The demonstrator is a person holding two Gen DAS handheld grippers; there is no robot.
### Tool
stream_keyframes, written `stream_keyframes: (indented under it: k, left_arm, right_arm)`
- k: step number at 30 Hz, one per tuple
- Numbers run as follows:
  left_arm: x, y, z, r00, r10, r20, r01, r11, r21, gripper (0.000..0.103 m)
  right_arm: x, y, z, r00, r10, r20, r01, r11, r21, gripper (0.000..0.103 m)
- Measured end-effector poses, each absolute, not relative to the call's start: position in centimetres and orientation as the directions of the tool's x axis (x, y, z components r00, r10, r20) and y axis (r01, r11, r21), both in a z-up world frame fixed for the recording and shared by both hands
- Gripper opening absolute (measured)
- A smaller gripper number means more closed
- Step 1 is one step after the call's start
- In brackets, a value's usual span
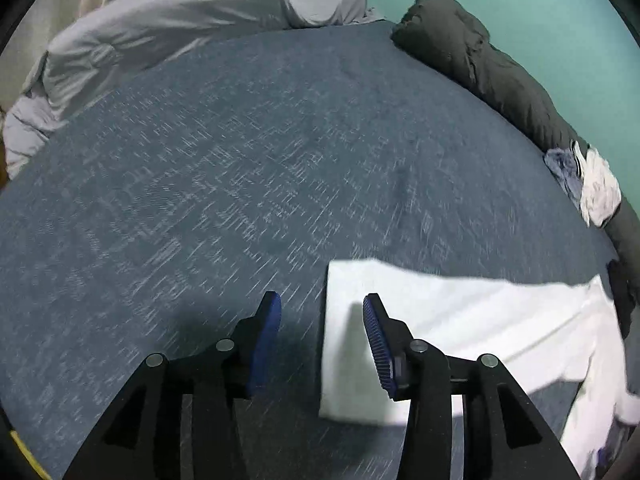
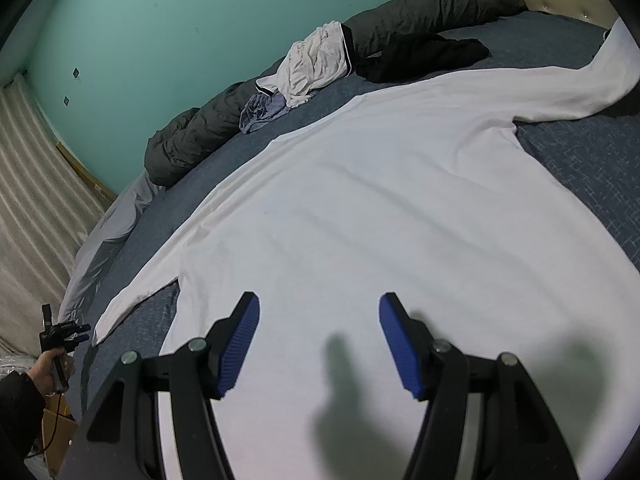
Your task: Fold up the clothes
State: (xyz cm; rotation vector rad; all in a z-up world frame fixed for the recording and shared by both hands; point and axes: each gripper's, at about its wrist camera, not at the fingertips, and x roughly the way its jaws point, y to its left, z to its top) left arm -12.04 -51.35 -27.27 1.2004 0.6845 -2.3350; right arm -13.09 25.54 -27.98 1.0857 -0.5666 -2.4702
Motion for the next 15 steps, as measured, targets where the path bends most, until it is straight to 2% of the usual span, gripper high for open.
stream_keyframes:
  k: [6,7,8,9,11,13,15]
  left_arm:
    - [-14.2,-52.4,-29.0,-0.539,-0.128,-0.832,0.569,-0.784,-0.248,0.043]
    - [-14.5,-52.5,-29.2,-0.54,-0.113,-0.834,0.562,-0.787,-0.257,0.037]
    - [-14.7,-52.5,-29.4,-0.541,-0.1,-0.835,0.554,-0.789,-0.265,0.02]
    - [-14.8,-52.5,-29.4,-0.538,-0.101,-0.837,0.551,-0.794,-0.258,0.01]
    - [-14.9,-52.4,-29.5,-0.536,-0.1,-0.838,0.544,-0.8,-0.253,0.001]
    - [-14.7,-52.3,-29.3,-0.545,-0.094,-0.833,0.537,-0.802,-0.261,0.001]
    - [-14.1,-52.3,-28.7,-0.548,-0.141,-0.824,0.55,-0.803,-0.228,0.001]
  right_arm:
    - [-13.3,25.5,-28.2,-0.625,-0.484,-0.613,0.175,-0.851,0.495,0.063]
    - [-13.3,25.5,-28.3,-0.624,-0.483,-0.614,0.174,-0.852,0.494,0.063]
    - [-13.4,25.4,-28.3,-0.623,-0.483,-0.615,0.175,-0.852,0.493,0.063]
    - [-13.4,25.3,-28.3,-0.623,-0.484,-0.615,0.176,-0.853,0.492,0.063]
    - [-13.4,25.1,-28.3,-0.62,-0.484,-0.617,0.181,-0.854,0.488,0.063]
    - [-13.4,24.7,-28.4,-0.616,-0.485,-0.621,0.19,-0.856,0.481,0.063]
    - [-13.3,24.7,-28.4,-0.613,-0.487,-0.622,0.193,-0.856,0.48,0.063]
